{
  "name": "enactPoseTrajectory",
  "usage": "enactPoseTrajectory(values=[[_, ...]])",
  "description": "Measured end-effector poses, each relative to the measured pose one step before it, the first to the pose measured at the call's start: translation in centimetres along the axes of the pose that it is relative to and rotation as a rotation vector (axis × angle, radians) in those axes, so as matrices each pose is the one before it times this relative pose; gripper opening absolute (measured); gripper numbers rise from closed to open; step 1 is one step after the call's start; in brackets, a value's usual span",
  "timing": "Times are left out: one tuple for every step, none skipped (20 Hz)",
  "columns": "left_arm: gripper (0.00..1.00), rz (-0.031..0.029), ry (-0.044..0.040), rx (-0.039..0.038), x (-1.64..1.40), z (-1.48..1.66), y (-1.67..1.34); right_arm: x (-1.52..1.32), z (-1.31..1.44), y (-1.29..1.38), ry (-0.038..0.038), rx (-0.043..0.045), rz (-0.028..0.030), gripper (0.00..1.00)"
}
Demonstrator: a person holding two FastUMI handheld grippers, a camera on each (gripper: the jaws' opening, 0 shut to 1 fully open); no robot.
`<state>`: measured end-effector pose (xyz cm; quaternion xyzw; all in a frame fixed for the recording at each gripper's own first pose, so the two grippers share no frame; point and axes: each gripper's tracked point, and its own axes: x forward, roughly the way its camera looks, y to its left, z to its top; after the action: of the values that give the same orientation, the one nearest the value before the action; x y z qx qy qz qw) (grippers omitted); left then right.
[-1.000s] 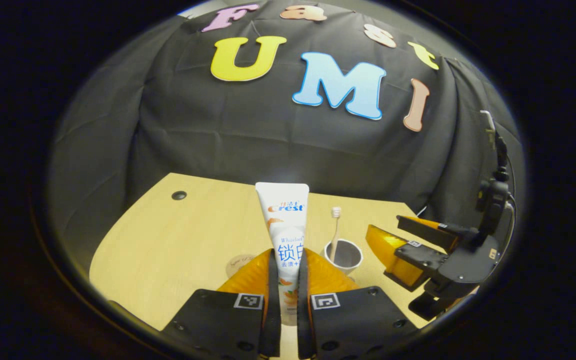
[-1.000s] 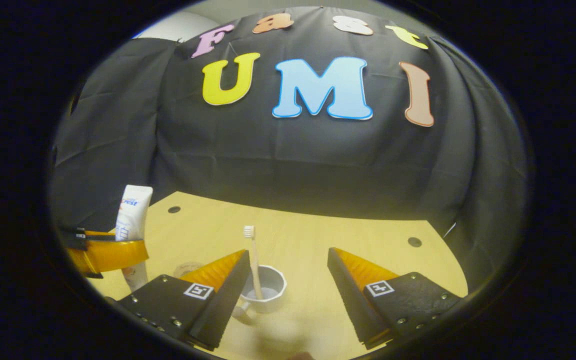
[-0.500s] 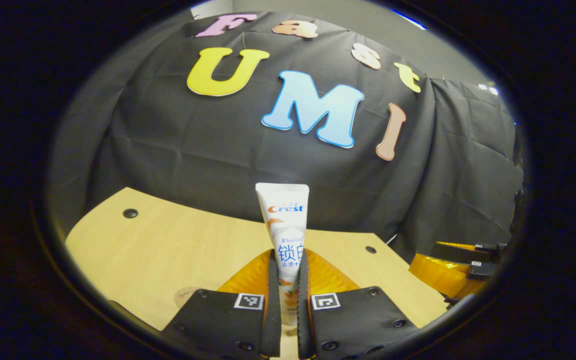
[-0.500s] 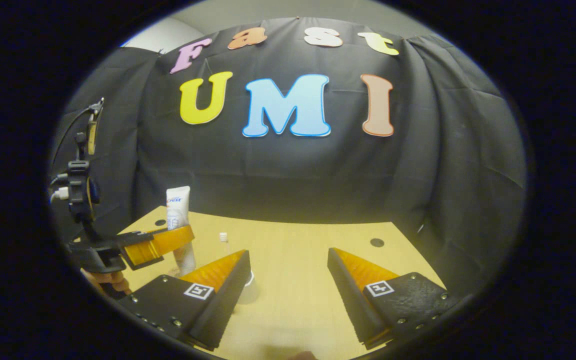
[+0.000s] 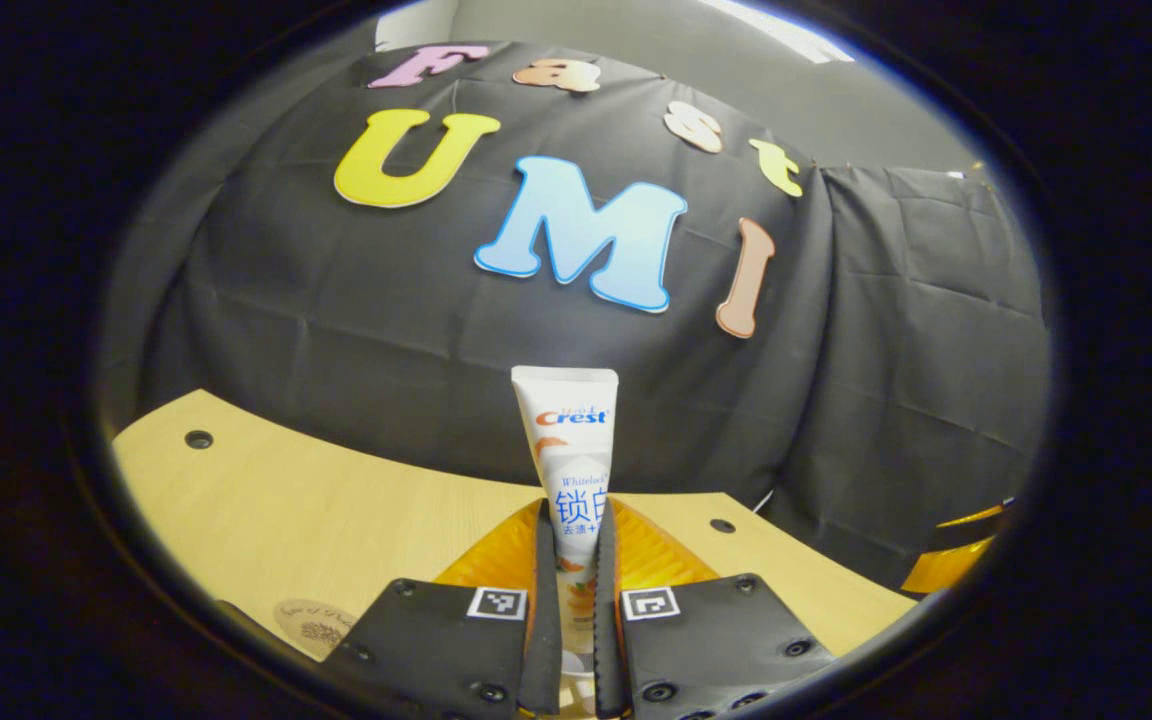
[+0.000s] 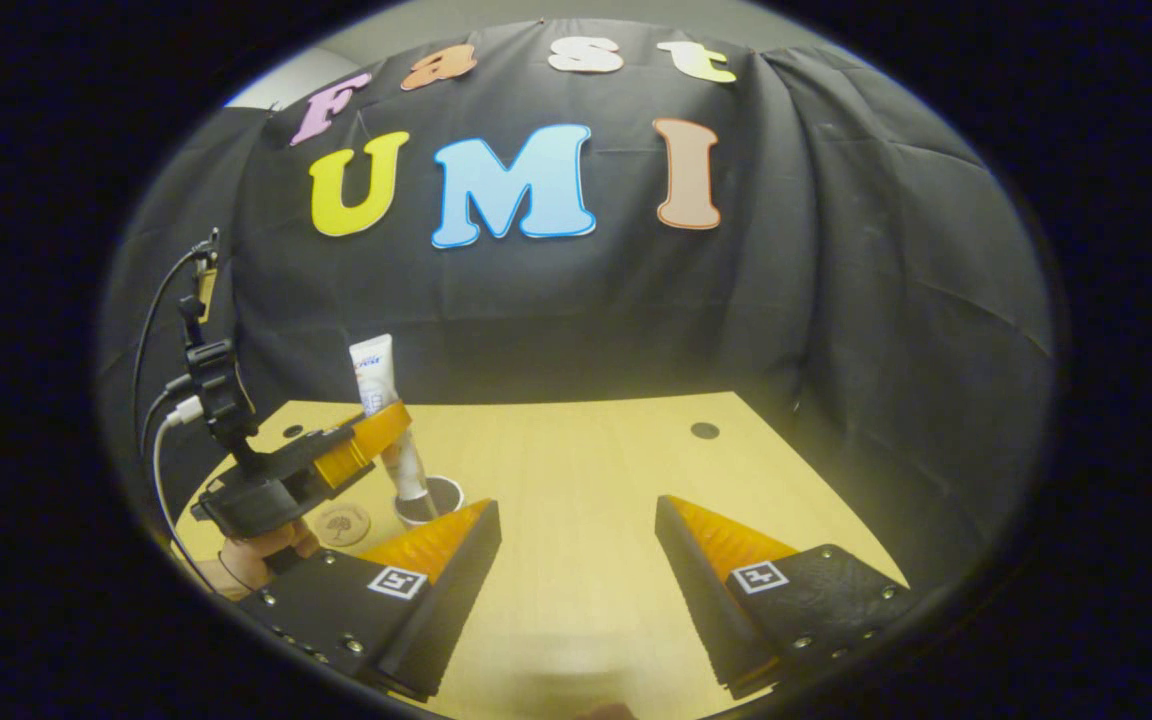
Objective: Put the toothbrush and toothpaste on the desktop into the cup, then pick up the cup and place it on the coaster on the desktop.
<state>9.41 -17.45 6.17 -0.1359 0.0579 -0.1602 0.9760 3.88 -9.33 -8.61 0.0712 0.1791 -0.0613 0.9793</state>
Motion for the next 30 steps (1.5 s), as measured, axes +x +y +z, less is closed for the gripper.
enactPoseTrajectory(values=[[0.21,-0.00289,0.0056,0.01314,0.182,-0.626,-0.179,-0.095,-0.128,-0.089,0.002,0.00175,-0.00339,0.95],[0.19,-0.00084,0.00345,0.01397,0.228,-0.293,-0.189,-0.099,-0.102,-0.009,0.00348,0.00184,-0.00206,0.95],[0.2,-0.00249,0.00155,0.0182,0.265,-0.368,-0.127,-0.09,-0.227,0.056,0.0084,0.00079,0.00127,0.96],[0.19,-0.0005,0.00285,0.01245,0.137,-0.271,-0.076,-0.056,-0.127,0.004,0.002,0.00069,0.00043,0.95],[0.19,-0.00067,-0.00041,0.00821,0.08,-0.043,0.139,-0.019,-0.112,0.027,0.00597,-0.0002,0.00053,0.96],[0.2,0.00372,0.00324,0.00729,0.117,-0.164,0.045,0.048,-0.123,0.043,0.00497,0.00184,0.00278,0.96],[0.21,0.0077,0.00403,0.00663,0.173,-0.207,0.146,0.066,-0.04,0.084,0.005,0.00251,0.00372,0.96],[0.24,0.00924,0.00465,0.00917,0.136,-0.229,0.334,0.119,-0.096,0.095,0.00755,0.00325,0.00477,0.96],[0.26,0.00234,0.00389,0.00323,0.008,-0.177,0.022,0.117,-0.051,0.134,0.00454,0.00181,0.00401,0.96],[0.31,-0.00548,0.00436,-0.00169,0.056,-0.175,-0.046,0.154,0.031,0.136,0.00204,-0.00084,0.00416,0.95],[0.31,-0.02138,0.00279,-0.00988,-0.024,-0.141,-0.544,0.157,0.086,0.14,0.00193,-0.00334,0.00496,0.95],[0.51,0.01329,-0.00421,0.00519,-0.235,0.2,0.099,0.099,-0.064,0.107,0.00226,-0.0024,0.00455,0.95],[0.59,-0.00141,-0.00509,0.00739,-0.081,0.365,-0.07,0.104,0.006,0.139,0.00211,-0.00019,0.00524,0.95],[0.67,-0.00143,-0.00823,0.00581,-0.133,0.33,-0.168,0.04,0.025,0.142,0.00078,0.00065,0.00482,0.95],[0.78,0.00121,-0.01094,0.00997,0.071,0.533,-0.185,0.048,0.055,0.134,0.0014,0.00011,0.00473,0.95],[0.9,-0.00457,-0.0115,0.00228,0.12,0.23,-0.231,0.053,0.067,0.177,-0.00203,0.00036,0.00445,0.95],[0.9,-0.00114,-0.01507,0.00077,-0.102,0.68,0.061,0.089,0.068,0.162,-0.00242,-0.00042,0.00497,0.95],[0.89,0.00079,-0.01322,-0.00001,-0.294,0.422,0.1,0.005,-0.024,0.081,-0.00022,-0.00165,0.0026,0.95],[0.89,0.00251,-0.00383,0.00194,-0.103,0.226,-0.001,0.003,0.108,0.006,-0.00086,-0.0018,0.00085,0.95],[0.89,0.00463,-0.00119,0.00376,-0.173,0.201,0.021,0.017,0.046,0.169,-0.00194,-0.00055,0.00425,0.95],[0.88,0.00169,0.00059,0.00192,-0.311,0.221,0.031,-0.039,0.079,0.159,-0.00027,-0.00213,0.00445,0.95],[0.89,0.00876,0.00145,0.00349,-0.368,0.185,0.211,0.091,-0.035,0.122,0.00065,-0.00318,0.00331,0.95],[0.9,0.00097,-0.00075,0.00162,-0.332,0.335,-0.002,0.043,0.08,0.224,0.00046,-0.00305,0.006,0.96],[0.92,0.00784,-0.00248,0.00478,-0.326,0.403,0.184,0.061,-0.017,0.256,0.00153,-0.00326,0.00541,0.95],[0.92,0.00941,0.00014,0.0065,-0.355,0.357,0.174,0.172,0.019,0.257,0.00296,-0.00241,0.00513,0.95],[0.92,0.00893,-0.00268,0.00681,-0.476,0.427,0.173,0.138,-0.046,0.256,0.00436,0.00052,0.0074,0.95],[0.92,0.0094,0.00104,0.00719,-0.514,0.266,0.165,0.154,-0.091,0.381,0.00969,0.00299,0.00857,0.96],[0.92,0.00777,-0.00011,0.00544,-0.525,0.305,0.233,0.133,-0.084,0.454,0.00587,0.00383,0.01099,0.96],[0.92,0.00879,-0.00295,0.00436,-0.512,0.431,0.277,0.24,-0.042,0.419,0.00899,0.00188,0.00976,0.95],[0.92,0.00797,-0.00186,0.00315,-0.579,0.388,0.285,0.227,-0.183,0.383,0.00836,0.00102,0.00738,0.95]])
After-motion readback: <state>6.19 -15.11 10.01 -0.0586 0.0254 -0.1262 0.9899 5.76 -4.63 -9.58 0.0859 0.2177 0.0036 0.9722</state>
